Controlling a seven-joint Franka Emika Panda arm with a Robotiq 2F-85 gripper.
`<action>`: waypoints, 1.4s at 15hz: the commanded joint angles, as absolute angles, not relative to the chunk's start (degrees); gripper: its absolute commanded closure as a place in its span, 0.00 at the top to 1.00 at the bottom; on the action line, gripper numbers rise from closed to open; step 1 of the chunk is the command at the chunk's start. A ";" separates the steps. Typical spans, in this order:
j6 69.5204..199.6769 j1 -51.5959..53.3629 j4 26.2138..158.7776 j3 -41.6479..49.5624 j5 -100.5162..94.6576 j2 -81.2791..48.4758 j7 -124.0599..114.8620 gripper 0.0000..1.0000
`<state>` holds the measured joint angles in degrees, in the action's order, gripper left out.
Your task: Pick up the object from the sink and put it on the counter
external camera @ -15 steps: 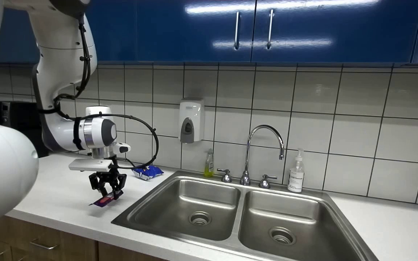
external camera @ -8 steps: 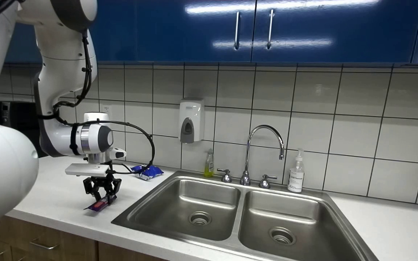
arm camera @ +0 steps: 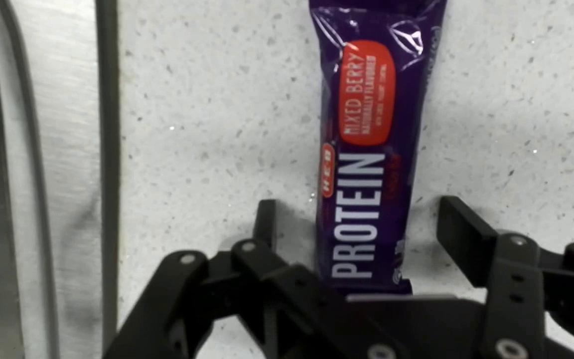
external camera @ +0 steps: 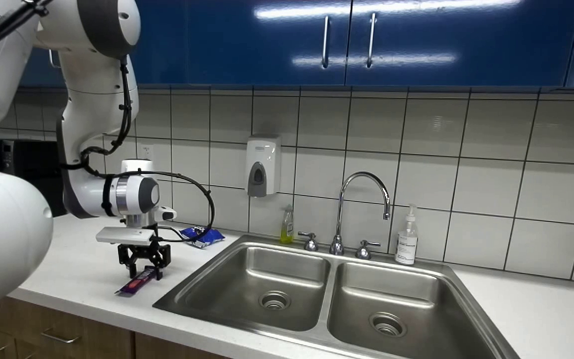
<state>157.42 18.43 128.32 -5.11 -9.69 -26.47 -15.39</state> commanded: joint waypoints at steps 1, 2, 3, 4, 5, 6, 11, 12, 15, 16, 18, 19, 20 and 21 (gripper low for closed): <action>156.43 17.58 127.53 -4.84 -8.23 -26.36 -13.65 1.00; 156.33 17.55 127.68 -4.54 -8.22 -26.06 -13.73 1.00; 156.13 17.59 127.94 -4.12 -8.36 -25.61 -13.95 1.00; 156.02 17.82 128.06 -3.58 -8.64 -25.34 -14.46 1.00; 155.95 17.81 128.35 -3.23 -8.76 -24.89 -14.53 1.00; 155.78 17.77 128.67 -2.91 -8.74 -24.39 -14.67 1.00; 154.58 17.62 129.37 -1.97 -8.84 -22.87 -14.90 1.00; 154.54 17.79 129.56 -1.68 -9.04 -22.58 -15.25 1.00; 154.40 17.86 130.27 -1.47 -9.17 -21.32 -15.59 1.00; 154.35 17.90 130.54 -1.38 -9.26 -20.81 -15.80 1.00; 154.08 18.06 131.00 -1.08 -9.60 -19.81 -16.34 1.00; 153.96 17.99 131.31 -1.01 -9.62 -19.21 -16.47 1.00; 153.71 18.16 131.65 -0.62 -9.98 -18.53 -17.04 1.00; 153.54 18.34 132.01 -0.40 -10.26 -17.88 -17.55 1.00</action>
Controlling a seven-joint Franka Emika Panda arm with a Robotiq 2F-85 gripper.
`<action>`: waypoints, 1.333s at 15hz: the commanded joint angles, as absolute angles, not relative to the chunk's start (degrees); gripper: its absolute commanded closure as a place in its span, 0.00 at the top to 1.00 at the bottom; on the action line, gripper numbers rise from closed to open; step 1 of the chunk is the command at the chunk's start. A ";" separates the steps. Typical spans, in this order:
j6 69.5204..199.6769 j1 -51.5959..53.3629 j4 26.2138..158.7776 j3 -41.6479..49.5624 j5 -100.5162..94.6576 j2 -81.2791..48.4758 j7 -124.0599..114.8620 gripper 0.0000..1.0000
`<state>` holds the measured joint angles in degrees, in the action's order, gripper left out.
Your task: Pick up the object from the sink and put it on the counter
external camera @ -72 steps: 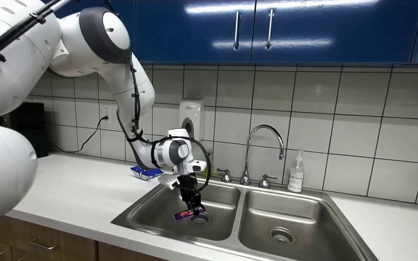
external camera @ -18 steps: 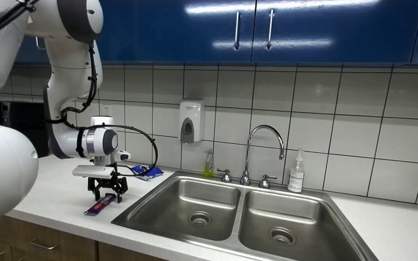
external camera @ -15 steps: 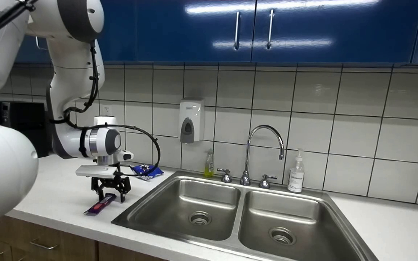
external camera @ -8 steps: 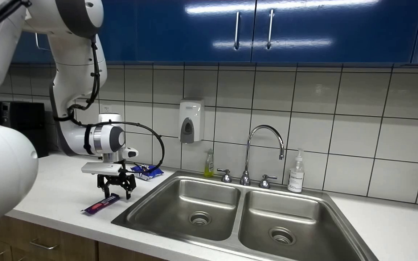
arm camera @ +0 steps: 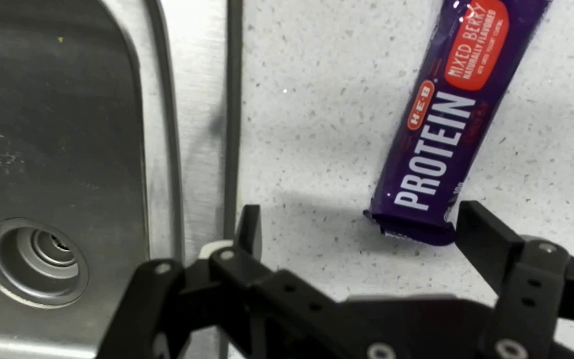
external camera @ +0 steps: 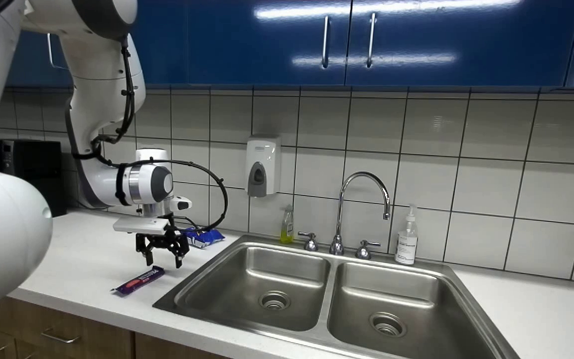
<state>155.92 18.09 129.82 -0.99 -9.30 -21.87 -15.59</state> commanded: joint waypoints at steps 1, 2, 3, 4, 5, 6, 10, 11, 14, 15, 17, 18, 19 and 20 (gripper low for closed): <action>153.32 18.28 132.48 -0.14 -10.45 -17.12 -17.98 1.00; 153.24 18.18 132.98 0.13 -10.63 -16.38 -18.49 1.00; 153.01 18.06 133.46 0.49 -10.85 -15.63 -19.12 1.00; 152.88 17.93 133.99 0.79 -11.05 -14.87 -19.81 1.00; 152.99 17.72 134.79 1.16 -11.19 -13.87 -20.59 1.00; 153.10 17.52 135.56 1.59 -11.40 -13.00 -21.38 1.00; 153.32 16.63 139.56 3.62 -13.57 -8.49 -25.43 1.00; 152.87 16.25 140.67 4.00 -14.29 -7.22 -26.54 1.00; 152.68 14.37 144.38 4.36 -16.33 -3.31 -29.07 1.00; 152.95 12.96 145.29 4.41 -16.42 -2.62 -28.66 1.00; 153.16 10.76 147.30 4.47 -17.12 -0.74 -28.96 1.00; 153.11 9.59 148.17 4.44 -17.45 0.05 -29.09 1.00; 153.24 8.40 149.17 4.40 -17.74 0.96 -28.98 1.00; 153.20 7.29 149.89 4.29 -17.98 1.67 -29.01 1.00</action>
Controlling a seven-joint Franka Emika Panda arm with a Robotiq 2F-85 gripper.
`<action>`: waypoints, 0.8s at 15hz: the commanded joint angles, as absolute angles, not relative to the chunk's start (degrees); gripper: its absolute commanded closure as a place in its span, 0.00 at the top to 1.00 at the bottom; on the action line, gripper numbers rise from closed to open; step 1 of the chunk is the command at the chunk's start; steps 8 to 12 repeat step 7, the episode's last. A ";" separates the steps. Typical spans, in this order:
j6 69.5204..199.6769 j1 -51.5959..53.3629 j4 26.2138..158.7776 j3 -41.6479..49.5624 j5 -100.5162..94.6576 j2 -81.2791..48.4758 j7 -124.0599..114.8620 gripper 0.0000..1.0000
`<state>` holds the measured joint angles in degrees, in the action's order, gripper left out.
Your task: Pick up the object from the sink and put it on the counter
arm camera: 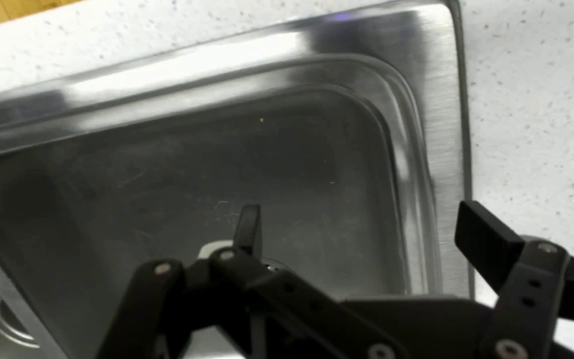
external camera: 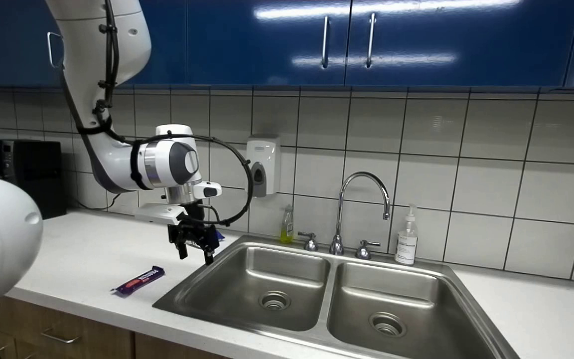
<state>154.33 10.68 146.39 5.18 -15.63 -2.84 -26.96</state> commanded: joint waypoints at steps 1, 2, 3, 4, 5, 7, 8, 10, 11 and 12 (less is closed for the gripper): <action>153.08 6.29 150.44 4.18 -18.47 2.22 -29.36 1.00; 153.45 5.31 150.83 4.17 -19.88 2.42 -30.70 1.00; 154.22 5.31 148.65 2.95 -16.76 -0.66 -27.17 1.00; 154.21 4.59 149.15 2.98 -17.55 -0.15 -27.75 1.00; 154.22 4.20 149.49 2.98 -17.90 0.18 -28.06 1.00; 154.22 4.06 149.68 2.94 -17.91 0.38 -28.25 1.00; 154.22 4.06 149.68 2.94 -17.91 0.38 -28.25 1.00; 154.22 4.06 149.68 2.94 -17.91 0.38 -28.25 1.00; 154.22 4.06 149.68 2.94 -17.91 0.38 -28.25 1.00; 154.22 4.06 149.68 2.94 -17.91 0.38 -28.25 1.00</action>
